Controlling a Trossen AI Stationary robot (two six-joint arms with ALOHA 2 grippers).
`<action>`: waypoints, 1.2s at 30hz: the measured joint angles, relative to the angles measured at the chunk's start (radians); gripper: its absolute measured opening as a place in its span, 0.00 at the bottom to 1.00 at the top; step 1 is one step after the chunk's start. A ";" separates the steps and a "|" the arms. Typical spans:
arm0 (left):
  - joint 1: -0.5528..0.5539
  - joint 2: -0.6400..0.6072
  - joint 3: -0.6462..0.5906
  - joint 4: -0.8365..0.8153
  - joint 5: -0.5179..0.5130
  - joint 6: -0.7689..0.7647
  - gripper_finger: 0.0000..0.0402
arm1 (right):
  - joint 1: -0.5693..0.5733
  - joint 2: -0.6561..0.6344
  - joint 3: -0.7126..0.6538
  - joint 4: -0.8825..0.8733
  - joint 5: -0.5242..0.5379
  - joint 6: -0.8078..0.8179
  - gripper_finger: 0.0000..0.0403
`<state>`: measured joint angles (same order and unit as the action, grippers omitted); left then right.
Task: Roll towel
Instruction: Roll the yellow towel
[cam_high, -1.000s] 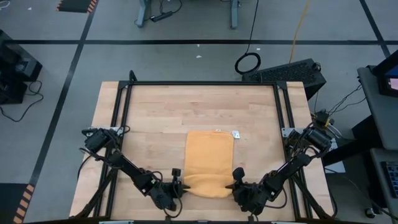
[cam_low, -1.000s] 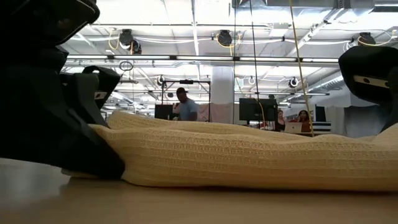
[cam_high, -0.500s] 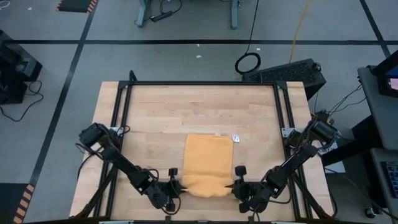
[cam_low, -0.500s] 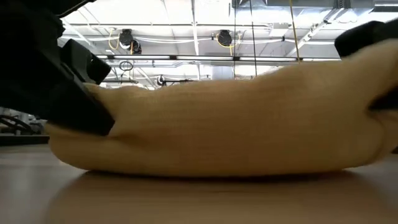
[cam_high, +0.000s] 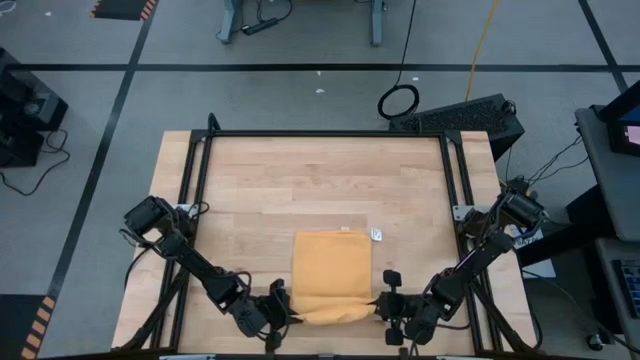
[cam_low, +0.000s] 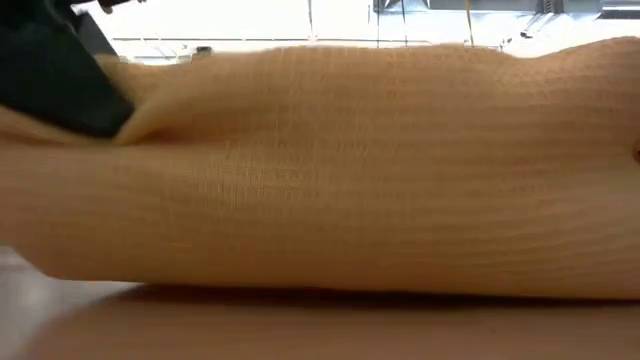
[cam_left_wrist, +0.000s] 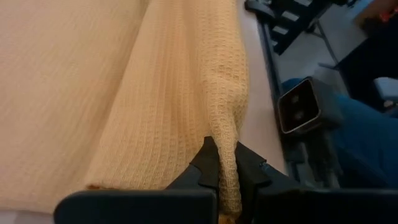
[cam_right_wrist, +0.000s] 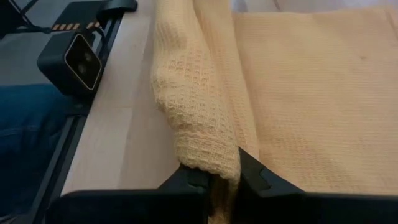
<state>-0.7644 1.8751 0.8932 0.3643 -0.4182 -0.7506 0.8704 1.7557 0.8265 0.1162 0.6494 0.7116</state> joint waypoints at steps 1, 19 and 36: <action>0.004 0.000 0.000 0.008 0.000 0.000 0.03 | 0.002 0.000 0.000 0.000 0.005 -0.001 0.04; -0.015 -0.001 -0.002 0.069 0.010 -0.072 0.03 | -0.066 -0.001 -0.135 0.329 -0.044 0.038 0.04; 0.025 -0.011 -0.001 -0.175 -0.041 -0.195 0.04 | -0.126 0.002 -0.195 0.407 -0.162 0.127 0.04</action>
<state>-0.7389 1.8638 0.8919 0.1890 -0.4595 -0.9453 0.7446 1.7577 0.6312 0.5234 0.4870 0.8388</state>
